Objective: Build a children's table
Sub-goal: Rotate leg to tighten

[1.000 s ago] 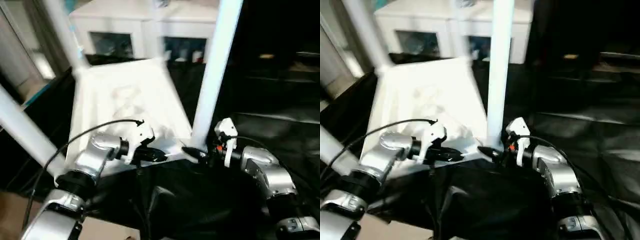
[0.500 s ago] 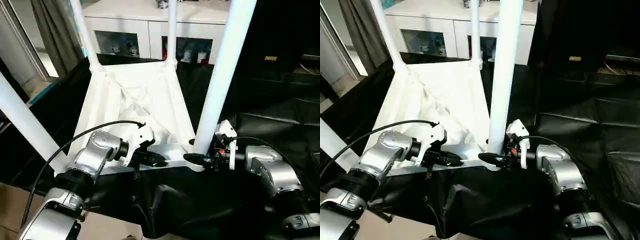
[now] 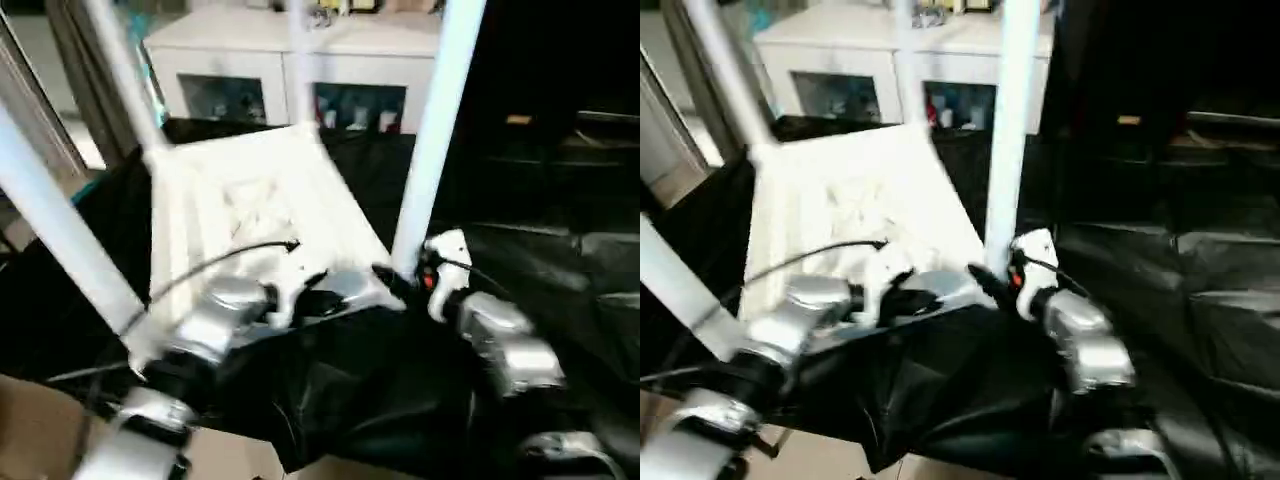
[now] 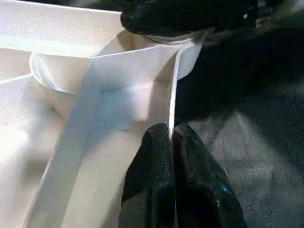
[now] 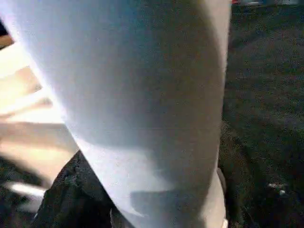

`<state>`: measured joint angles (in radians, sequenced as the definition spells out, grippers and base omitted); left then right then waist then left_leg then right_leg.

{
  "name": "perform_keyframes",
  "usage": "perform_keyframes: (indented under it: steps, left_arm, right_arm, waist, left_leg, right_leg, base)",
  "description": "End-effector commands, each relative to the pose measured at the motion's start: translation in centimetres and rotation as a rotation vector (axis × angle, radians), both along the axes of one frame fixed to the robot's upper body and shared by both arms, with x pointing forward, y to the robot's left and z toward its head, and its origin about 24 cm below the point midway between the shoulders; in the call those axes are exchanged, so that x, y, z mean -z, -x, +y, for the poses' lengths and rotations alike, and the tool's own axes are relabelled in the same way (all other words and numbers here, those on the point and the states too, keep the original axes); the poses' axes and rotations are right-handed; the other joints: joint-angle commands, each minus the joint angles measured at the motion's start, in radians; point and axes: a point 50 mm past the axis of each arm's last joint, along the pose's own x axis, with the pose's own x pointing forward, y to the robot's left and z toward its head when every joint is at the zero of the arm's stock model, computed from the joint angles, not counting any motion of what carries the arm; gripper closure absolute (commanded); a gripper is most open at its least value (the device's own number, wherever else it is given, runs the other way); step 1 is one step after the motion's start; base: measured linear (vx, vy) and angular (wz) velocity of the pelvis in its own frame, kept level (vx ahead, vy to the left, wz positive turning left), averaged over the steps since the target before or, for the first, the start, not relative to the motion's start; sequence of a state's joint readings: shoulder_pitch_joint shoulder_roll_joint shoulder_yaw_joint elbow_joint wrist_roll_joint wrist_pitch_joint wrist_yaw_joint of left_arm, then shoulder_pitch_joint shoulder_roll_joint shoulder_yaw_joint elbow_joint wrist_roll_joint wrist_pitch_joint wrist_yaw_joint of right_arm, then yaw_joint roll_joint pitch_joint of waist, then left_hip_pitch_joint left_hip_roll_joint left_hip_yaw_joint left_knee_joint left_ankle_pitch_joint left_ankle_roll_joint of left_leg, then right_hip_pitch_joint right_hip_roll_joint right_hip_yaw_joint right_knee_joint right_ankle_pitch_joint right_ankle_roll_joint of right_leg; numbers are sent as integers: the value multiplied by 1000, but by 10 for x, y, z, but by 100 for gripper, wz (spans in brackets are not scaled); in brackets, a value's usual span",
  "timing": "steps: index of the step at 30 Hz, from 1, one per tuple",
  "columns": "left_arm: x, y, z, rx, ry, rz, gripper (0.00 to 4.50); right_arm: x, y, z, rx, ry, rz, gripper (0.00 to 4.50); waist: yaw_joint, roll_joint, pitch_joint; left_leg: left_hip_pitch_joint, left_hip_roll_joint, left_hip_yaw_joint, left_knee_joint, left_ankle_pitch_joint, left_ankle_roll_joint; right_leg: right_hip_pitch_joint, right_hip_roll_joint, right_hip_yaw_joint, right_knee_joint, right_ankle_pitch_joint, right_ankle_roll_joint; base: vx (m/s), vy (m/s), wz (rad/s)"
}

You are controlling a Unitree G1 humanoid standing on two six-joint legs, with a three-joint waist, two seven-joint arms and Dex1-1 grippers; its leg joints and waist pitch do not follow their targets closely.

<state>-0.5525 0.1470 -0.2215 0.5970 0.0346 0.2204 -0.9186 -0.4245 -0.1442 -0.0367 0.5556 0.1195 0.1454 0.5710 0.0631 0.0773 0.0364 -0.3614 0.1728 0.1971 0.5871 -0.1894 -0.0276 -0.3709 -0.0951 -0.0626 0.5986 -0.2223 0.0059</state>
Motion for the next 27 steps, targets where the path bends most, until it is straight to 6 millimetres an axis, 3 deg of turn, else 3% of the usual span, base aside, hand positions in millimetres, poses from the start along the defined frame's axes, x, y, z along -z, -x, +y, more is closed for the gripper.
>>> perform_keyframes:
  steps: [1, 2, 4, 8, 10, 12, 13, 16, 19, 21, 23, 25, 27]
  left_arm:
    - [-11, -1, -31, -28, 59, -61, 450]
    - [-11, 1, -37, -12, 64, -62, 450]
    - [-11, 2, -39, -6, 67, -61, 450]
    - [-12, 1, -32, 10, 57, -63, 450]
    - [-13, 1, -27, 32, 55, -61, 450]
    - [-15, 2, -21, 67, 54, -52, 450]
    - [-15, 3, -19, 88, 52, -48, 450]
    - [-16, 7, -7, 170, 36, -22, 450]
    - [-17, 11, 7, 248, 12, 10, 450]
    - [-18, 12, 14, 284, -2, 27, 450]
    - [-18, 11, 20, 287, -17, 32, 450]
    - [-18, 10, 24, 290, -28, 35, 450]
    - [-19, 9, 27, 296, -31, 41, 450]
  right_arm:
    - [29, 23, 52, -219, 13, 114, 191]
    - [25, 24, 57, -269, 8, 93, 191]
    - [24, 23, 58, -267, -25, 95, 136]
    - [16, 25, 55, -359, -63, 80, 114]
    - [15, 27, 51, -396, -65, 78, 87]
    - [13, 29, 44, -443, -58, 79, 87]
    - [13, 29, 41, -462, -55, 80, 87]
    - [7, 31, 29, -537, -73, 87, 87]
    - [3, 31, 15, -596, -63, 99, 87]
    - [1, 31, 6, -624, -53, 115, 87]
    - [0, 30, -1, -630, -41, 126, 87]
    - [-2, 29, -6, -627, -38, 130, 87]
    - [-4, 29, -10, -623, -43, 129, 118]
  waist:
    - [-7, -14, -26]
    - [-7, -14, -27]
    - [-6, -14, -33]
    - [-1, -19, -42]
    - [3, -20, -45]
    - [7, -21, -46]
    - [9, -27, -48]
    - [17, -22, -50]
    - [23, -19, -60]
    - [26, -21, -66]
    - [31, -14, -72]
    - [33, -13, -69]
    - [34, -11, -61]
  left_leg:
    - [34, 55, -46, -92, -486, -44]
    - [29, 56, -46, -98, -472, -36]
    - [21, 60, -46, -103, -413, -20]
    - [9, 62, -36, -100, -309, 15]
    - [9, 63, -33, -95, -269, 34]
    - [5, 63, -30, -91, -241, 50]
    - [3, 63, -28, -88, -217, 61]
    - [-3, 63, -28, -83, -177, 78]
    - [-3, 62, -24, -66, -82, 115]
    - [-7, 59, -24, -57, -44, 135]
    - [-9, 58, -24, -43, 30, 183]
    - [-12, 60, -25, -45, 3, 184]
    - [-10, 65, -25, -53, -80, 146]
  right_leg:
    - [-4, -72, 41, -121, -581, -115]
    - [2, -71, 41, -122, -558, -113]
    - [10, -71, 44, -116, -473, -130]
    - [22, -69, 45, -96, -285, -186]
    - [22, -71, 45, -93, -247, -201]
    - [25, -69, 43, -91, -224, -208]
    - [26, -69, 43, -88, -196, -214]
    - [30, -69, 40, -79, -162, -225]
    - [31, -62, 37, -54, 30, -267]
    - [33, -62, 36, -44, 106, -283]
    - [26, -59, 32, -30, 231, -301]
    - [26, -60, 29, -32, 190, -304]
    - [23, -60, 30, -43, 60, -297]
  base:
    - [0, 0, 0]
    - [0, 0, 0]
    - [0, 0, 0]
    - [0, 0, 0]
    - [0, 0, 0]
    - [0, 0, 0]
    - [0, 0, 0]
    - [0, 0, 0]
    - [18, -5, 0]
    - [27, -7, 0]
    - [0, 0, 0]
    - [0, 0, 0]
    - [0, 0, 0]
